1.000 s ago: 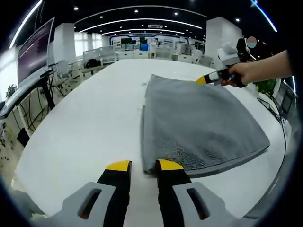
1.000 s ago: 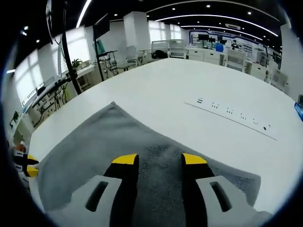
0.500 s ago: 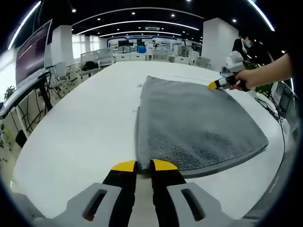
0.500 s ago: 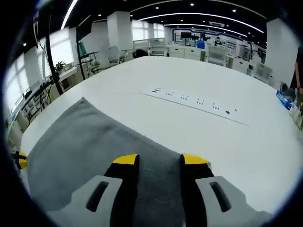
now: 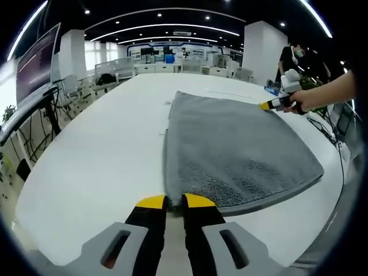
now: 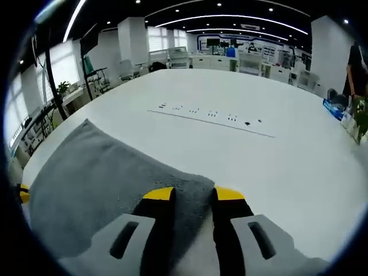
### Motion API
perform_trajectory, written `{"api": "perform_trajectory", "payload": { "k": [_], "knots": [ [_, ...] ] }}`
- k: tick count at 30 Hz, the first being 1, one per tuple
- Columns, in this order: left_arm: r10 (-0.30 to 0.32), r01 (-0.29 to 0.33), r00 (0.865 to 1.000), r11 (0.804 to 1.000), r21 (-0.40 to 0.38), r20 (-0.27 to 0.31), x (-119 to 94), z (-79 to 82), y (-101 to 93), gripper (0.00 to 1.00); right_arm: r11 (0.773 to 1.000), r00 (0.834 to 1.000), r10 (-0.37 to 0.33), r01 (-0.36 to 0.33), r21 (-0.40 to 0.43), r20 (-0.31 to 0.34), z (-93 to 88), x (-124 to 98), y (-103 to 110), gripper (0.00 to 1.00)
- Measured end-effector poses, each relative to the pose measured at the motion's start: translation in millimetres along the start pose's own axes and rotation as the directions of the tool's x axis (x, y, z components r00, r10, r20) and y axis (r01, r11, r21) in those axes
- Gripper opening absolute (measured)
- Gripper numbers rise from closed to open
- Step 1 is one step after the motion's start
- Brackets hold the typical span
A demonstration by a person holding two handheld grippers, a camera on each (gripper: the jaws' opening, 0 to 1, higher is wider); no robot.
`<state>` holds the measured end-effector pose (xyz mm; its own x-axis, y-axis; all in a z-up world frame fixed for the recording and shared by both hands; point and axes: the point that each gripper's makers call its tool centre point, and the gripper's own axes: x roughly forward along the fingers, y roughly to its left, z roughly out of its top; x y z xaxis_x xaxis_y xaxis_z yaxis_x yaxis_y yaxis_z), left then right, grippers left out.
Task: Fold the towel on the table until its edges align and the towel forms a compact rectangular stack.
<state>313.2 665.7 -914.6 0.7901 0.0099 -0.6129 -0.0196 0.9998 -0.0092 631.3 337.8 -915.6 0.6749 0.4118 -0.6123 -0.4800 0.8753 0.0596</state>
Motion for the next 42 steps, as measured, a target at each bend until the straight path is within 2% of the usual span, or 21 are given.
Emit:
{"api": "perform_trajectory", "payload": {
  "k": [4, 9, 12, 15, 21, 26, 28, 33, 36, 37, 38, 42],
  "knots": [
    [-0.007, 0.008, 1.0, 1.0, 0.019, -0.015, 0.9, -0.5, -0.4, 0.1, 0.999, 1.0, 0.001, -0.001, 0.037, 0.013, 2.3, -0.4, -1.4, 0.15],
    [-0.039, 0.04, 0.999, 0.998, 0.043, -0.038, 4.7, 2.8, -9.3, 0.09, 1.0, 1.0, 0.029, -0.029, 0.012, 0.0, -0.1, -4.5, -5.2, 0.08],
    [-0.057, 0.059, 0.997, 0.997, 0.051, -0.05, 7.3, 4.0, -15.0, 0.09, 0.999, 1.0, 0.022, -0.022, 0.031, -0.002, -2.4, -11.4, -15.1, 0.07],
    [-0.088, 0.093, 0.994, 0.992, 0.083, -0.067, 10.4, 5.2, -27.3, 0.09, 1.0, 1.0, 0.006, -0.006, 0.03, -0.005, -6.6, -20.1, -27.3, 0.07],
    [-0.161, 0.172, 0.983, 0.974, 0.145, -0.084, 12.2, 9.9, -66.4, 0.08, 0.999, 0.999, -0.032, 0.033, 0.031, -0.019, -19.9, -35.7, -59.3, 0.07],
    [-0.234, 0.256, 0.964, 0.946, 0.201, -0.126, 9.2, 8.8, -105.6, 0.08, 0.997, 0.998, -0.06, 0.061, 0.039, -0.024, -30.8, -49.3, -93.3, 0.07],
    [-0.252, 0.277, 0.959, 0.934, 0.225, -0.133, 7.5, 7.2, -116.0, 0.08, 0.997, 0.997, -0.066, 0.067, 0.037, -0.026, -33.3, -54.2, -100.7, 0.08],
    [-0.31, 0.347, 0.935, 0.902, 0.257, -0.174, -1.2, -1.1, -151.1, 0.08, 0.997, 0.996, -0.075, 0.074, -0.031, -0.038, -40.8, -63.4, -129.2, 0.08],
    [-0.351, 0.397, 0.915, 0.869, 0.296, -0.198, -4.8, -3.9, -174.8, 0.08, 0.997, 0.996, -0.08, 0.079, -0.019, -0.033, -45.0, -69.4, -144.6, 0.08],
    [-0.366, 0.418, 0.907, 0.848, 0.327, -0.209, -6.5, -5.1, -185.5, 0.07, 0.997, 0.996, -0.082, 0.082, -0.005, -0.029, -46.4, -71.3, -148.8, 0.08],
    [-0.377, 0.433, 0.899, 0.835, 0.34, -0.222, -8.6, -7.0, -193.1, 0.07, 0.997, 0.996, -0.083, 0.083, 0.004, -0.025, -47.8, -73.1, -153.2, 0.08],
    [-0.391, 0.458, 0.888, 0.807, 0.373, -0.243, -10.6, -9.6, -212.0, 0.07, 0.996, 0.996, -0.088, 0.088, 0.017, -0.014, -53.9, -81.9, -169.4, 0.09]
  ]
}}
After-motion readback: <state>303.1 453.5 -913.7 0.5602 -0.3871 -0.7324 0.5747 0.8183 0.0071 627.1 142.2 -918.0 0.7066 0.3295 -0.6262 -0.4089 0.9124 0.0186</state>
